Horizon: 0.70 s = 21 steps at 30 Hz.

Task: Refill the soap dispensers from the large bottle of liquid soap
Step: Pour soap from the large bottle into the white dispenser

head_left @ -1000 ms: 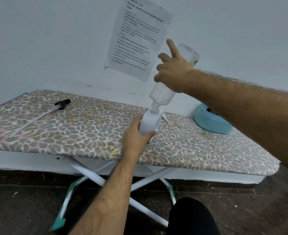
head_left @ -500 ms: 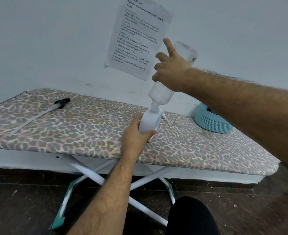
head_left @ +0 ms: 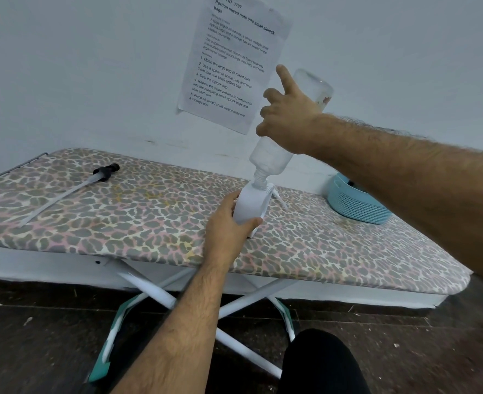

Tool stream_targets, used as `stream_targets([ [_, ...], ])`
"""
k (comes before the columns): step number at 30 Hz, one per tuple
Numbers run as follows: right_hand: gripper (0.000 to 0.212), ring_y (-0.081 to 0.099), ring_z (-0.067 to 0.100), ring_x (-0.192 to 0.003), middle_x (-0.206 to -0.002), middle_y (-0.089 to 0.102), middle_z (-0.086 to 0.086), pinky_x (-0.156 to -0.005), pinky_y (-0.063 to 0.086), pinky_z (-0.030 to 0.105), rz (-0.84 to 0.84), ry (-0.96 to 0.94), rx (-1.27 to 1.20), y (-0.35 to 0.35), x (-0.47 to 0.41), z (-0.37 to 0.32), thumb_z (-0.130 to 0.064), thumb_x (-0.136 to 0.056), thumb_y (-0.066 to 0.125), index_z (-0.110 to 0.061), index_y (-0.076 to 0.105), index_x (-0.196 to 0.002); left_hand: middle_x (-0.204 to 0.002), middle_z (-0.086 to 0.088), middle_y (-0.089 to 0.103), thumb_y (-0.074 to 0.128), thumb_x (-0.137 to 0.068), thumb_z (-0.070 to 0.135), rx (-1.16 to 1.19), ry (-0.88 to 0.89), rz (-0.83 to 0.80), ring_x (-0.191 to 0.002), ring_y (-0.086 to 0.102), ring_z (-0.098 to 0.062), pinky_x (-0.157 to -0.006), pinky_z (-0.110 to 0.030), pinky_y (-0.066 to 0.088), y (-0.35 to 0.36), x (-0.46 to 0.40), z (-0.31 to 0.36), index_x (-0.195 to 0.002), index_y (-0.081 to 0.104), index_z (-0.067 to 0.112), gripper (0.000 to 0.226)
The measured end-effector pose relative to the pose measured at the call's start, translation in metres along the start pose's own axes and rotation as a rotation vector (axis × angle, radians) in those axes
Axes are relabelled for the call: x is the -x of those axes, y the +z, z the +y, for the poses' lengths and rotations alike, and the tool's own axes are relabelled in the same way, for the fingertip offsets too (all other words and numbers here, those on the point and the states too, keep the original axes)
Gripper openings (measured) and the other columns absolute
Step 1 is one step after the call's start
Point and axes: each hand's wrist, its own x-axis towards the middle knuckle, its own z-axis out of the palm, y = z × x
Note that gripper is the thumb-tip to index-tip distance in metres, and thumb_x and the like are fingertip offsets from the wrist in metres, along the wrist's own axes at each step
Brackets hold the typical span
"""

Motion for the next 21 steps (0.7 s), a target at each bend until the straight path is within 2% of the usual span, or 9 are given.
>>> stream_targets([
  [2, 0.037, 0.045, 0.034, -0.126, -0.105, 0.065, 0.0, -0.116, 0.001, 0.068, 0.004, 0.017, -0.025, 0.004, 0.002, 0.0, -0.013, -0.088, 0.064, -0.032, 0.063, -0.12, -0.097, 0.029, 0.052, 0.081, -0.079, 0.027, -0.006, 0.001, 0.001, -0.085, 0.056, 0.009, -0.057, -0.012, 0.047, 0.0, 0.0, 0.001, -0.135, 0.05, 0.034, 0.064],
  [6, 0.042, 0.043, 0.036, -0.129, -0.114, 0.064, 0.001, -0.116, 0.004, 0.068, -0.007, 0.074, -0.113, 0.013, 0.009, 0.001, -0.013, -0.089, 0.063, -0.031, 0.059, -0.127, -0.094, 0.03, 0.052, 0.082, -0.079, 0.027, -0.02, 0.005, 0.008, -0.084, 0.057, 0.008, -0.059, -0.015, 0.051, 0.0, 0.001, 0.002, -0.134, 0.051, 0.033, 0.063],
  [11, 0.043, 0.047, 0.034, -0.124, -0.118, 0.063, 0.001, -0.113, 0.014, 0.065, -0.018, 0.16, -0.234, 0.033, 0.021, 0.001, -0.015, -0.087, 0.061, -0.033, 0.057, -0.126, -0.097, 0.03, 0.053, 0.081, -0.079, 0.028, -0.033, 0.01, 0.011, -0.083, 0.056, 0.01, -0.052, -0.01, 0.048, 0.0, 0.003, 0.005, -0.133, 0.05, 0.034, 0.062],
  [18, 0.054, 0.049, 0.031, -0.118, -0.122, 0.058, 0.003, -0.106, 0.026, 0.06, -0.056, 0.3, -0.463, 0.068, 0.04, -0.013, -0.014, -0.084, 0.062, -0.032, 0.049, -0.134, -0.105, 0.021, 0.057, 0.082, -0.078, 0.028, -0.022, 0.0, 0.018, -0.091, 0.06, 0.004, -0.062, -0.023, 0.058, 0.001, 0.003, 0.005, -0.136, 0.05, 0.034, 0.067],
  [21, 0.06, 0.049, 0.032, -0.118, -0.126, 0.056, 0.004, -0.104, 0.031, 0.059, -0.092, 0.358, -0.565, 0.083, 0.051, -0.023, -0.015, -0.082, 0.066, -0.03, 0.044, -0.136, -0.109, 0.017, 0.058, 0.082, -0.078, 0.027, -0.02, 0.006, 0.018, -0.091, 0.059, 0.005, -0.058, -0.017, 0.055, 0.002, 0.004, 0.005, -0.137, 0.049, 0.034, 0.068],
])
